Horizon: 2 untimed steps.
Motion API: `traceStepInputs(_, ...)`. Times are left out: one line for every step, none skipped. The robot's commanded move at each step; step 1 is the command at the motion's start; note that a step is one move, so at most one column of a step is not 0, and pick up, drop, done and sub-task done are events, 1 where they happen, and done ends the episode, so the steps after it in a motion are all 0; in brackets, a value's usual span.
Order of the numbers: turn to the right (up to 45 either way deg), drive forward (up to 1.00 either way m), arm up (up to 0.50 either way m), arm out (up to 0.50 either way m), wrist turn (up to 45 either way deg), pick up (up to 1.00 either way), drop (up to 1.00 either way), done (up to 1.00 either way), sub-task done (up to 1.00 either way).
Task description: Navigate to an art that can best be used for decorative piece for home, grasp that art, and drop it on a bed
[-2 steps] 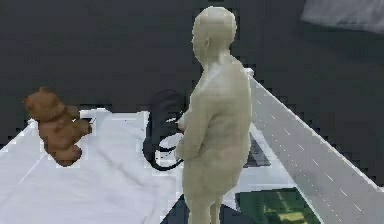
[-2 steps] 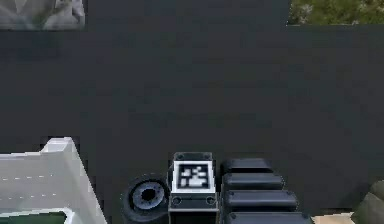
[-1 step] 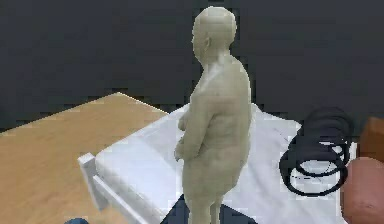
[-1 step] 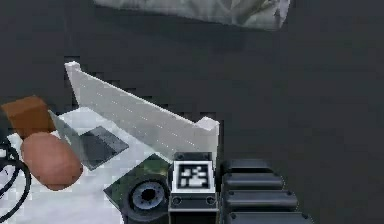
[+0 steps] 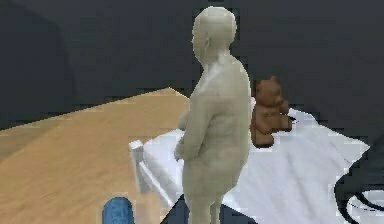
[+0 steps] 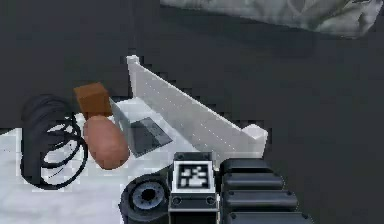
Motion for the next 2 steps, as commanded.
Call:
traceStepInputs(45.0,0.00,0.00,0.00,0.0,0.00,0.00,0.00,0.00)
traceStepInputs(45.0,0.00,0.00,0.00,0.0,0.00,0.00,0.00,0.00)
